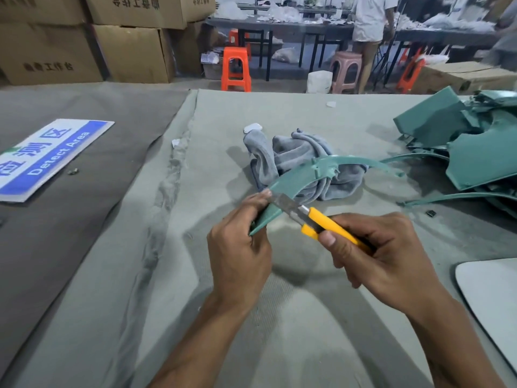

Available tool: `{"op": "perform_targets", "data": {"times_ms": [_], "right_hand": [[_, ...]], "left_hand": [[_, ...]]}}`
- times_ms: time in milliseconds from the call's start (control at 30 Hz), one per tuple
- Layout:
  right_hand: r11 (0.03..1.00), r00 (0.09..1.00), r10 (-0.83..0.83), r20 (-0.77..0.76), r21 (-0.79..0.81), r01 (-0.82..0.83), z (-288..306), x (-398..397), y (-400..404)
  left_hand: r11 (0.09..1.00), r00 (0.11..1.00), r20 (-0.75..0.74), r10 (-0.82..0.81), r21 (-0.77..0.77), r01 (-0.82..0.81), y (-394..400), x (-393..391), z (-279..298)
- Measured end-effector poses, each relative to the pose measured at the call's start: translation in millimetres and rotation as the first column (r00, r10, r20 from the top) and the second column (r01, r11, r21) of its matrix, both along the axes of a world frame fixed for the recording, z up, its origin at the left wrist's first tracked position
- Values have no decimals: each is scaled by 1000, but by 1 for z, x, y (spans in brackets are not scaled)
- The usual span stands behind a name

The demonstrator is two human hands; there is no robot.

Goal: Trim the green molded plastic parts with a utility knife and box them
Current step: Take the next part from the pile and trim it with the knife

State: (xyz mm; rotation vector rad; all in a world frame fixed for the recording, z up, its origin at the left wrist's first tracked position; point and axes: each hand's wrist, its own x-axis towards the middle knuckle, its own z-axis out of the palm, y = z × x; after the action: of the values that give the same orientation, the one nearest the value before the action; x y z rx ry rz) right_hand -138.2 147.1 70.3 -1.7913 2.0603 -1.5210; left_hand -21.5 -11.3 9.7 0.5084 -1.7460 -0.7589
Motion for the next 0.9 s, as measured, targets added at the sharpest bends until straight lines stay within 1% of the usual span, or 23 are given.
{"op": "perform_targets", "data": {"times_ms": [100,133,167,233,267,300,367,433,467,500,567,667,800,900], "right_hand": [[984,982,-177,-63,-22,176,3,-8,5],[982,980,-190,-65,-32,188,4,-8,6],[987,985,-160,-62,-35,158,5,-7,6],[999,998,-46,-49,0,46,4,-3,5],[1000,999,-13,-45,24,14,3,-3,5],[999,998,-19,-55,38,21,2,-5,5],[990,986,-138,-91,18,140,-1,-14,9],[952,941,-306,-141,-51,302,-3,-22,11],[930,915,-368,-164,-92,357,-5,-24,11],[918,903,-394,-172,-130,376,-8,-24,9],[926,924,-358,-131,-176,334,-15,-21,2],[935,955,-288,-73,-234,265,-23,-18,-5],[906,963,-270,-1,-338,253,-28,-14,-7],[929,981,-184,-62,-337,153,-30,-2,-16]], "left_hand": [[995,999,15,31,-98,-30,-4,3,1],[993,999,19,40,-115,-37,-4,3,2],[991,999,24,47,-130,-44,-5,4,3],[986,998,34,55,-157,-49,-5,5,3],[985,997,37,62,-166,-55,-6,5,2],[984,997,39,72,-168,-64,-7,6,2],[985,996,41,84,-157,-76,-9,6,0],[988,996,30,81,-136,-76,-8,6,0],[991,997,15,73,-117,-71,-7,6,0],[993,998,-7,70,-93,-70,-6,6,0],[995,995,-41,88,-38,-89,-5,5,0],[996,995,-63,76,60,-72,-3,4,0],[993,993,29,110,28,-111,3,4,5],[996,993,68,92,11,-93,6,4,8]]}}
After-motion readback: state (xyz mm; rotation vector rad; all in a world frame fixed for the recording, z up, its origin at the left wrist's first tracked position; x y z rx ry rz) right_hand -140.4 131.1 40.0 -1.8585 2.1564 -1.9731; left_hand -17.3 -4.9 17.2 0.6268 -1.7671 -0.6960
